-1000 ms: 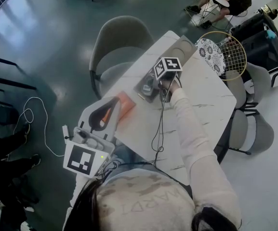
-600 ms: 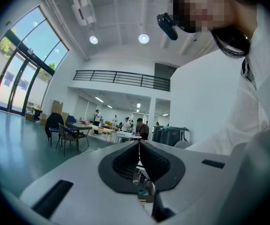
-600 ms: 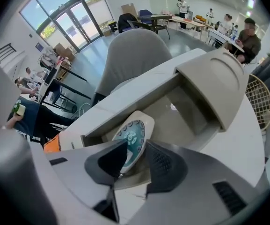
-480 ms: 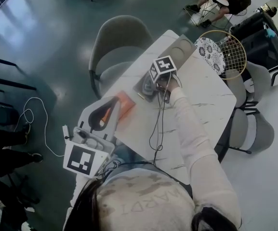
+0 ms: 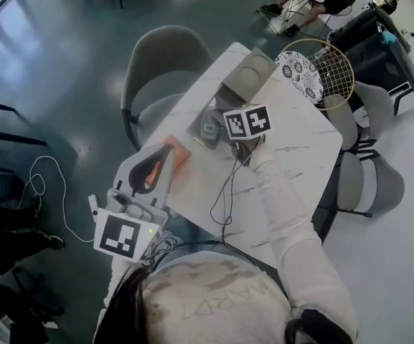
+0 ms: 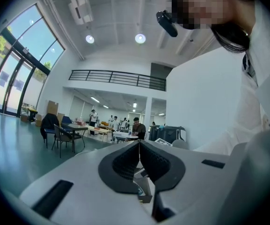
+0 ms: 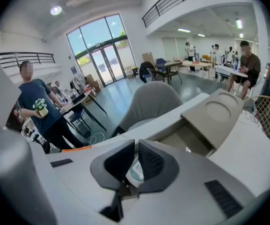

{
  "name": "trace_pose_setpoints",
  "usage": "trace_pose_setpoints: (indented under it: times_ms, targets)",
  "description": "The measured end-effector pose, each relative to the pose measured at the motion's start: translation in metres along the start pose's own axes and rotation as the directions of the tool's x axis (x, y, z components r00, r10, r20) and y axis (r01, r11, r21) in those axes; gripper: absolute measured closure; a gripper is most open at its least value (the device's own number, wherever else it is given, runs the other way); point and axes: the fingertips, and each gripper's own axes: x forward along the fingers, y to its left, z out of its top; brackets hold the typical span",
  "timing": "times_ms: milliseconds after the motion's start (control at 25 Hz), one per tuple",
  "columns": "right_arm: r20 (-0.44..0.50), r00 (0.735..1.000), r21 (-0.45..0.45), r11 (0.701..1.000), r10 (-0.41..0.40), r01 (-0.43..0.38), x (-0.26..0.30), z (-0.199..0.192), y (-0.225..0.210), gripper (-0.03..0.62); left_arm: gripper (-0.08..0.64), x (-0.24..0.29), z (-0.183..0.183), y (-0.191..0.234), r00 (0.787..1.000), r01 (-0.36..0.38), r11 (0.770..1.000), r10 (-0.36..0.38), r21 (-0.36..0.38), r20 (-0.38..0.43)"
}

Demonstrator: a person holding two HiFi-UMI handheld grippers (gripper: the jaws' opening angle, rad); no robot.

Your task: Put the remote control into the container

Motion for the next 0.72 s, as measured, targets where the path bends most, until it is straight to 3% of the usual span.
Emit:
trace_pose_setpoints:
  times_ms: [120,320,720]
  targets:
    - [0.190,0.982,-0.040,0.999,0.005,0.003,-0.026,0.010,0.012,0.557,0.545,0.003,-0.003,-0.010,1.000,0.030,1.000,-0.030,0.011,-0.003]
    - [0.440,0.898,-0.117,0.991,-0.010,0.069,-0.087,0.015,0.043,0.557,0.545,0.006,-0.008,-0.029,0.997,0.074,0.997,-0.074,0.020,0.003]
    - [0.676,0.736,-0.134,0.986,0.019,0.098,-0.224,-0.017,0.103,0.557,0.545,-0.008,0.002,-0.111,0.993,0.115,0.989,-0.117,0.091,0.008]
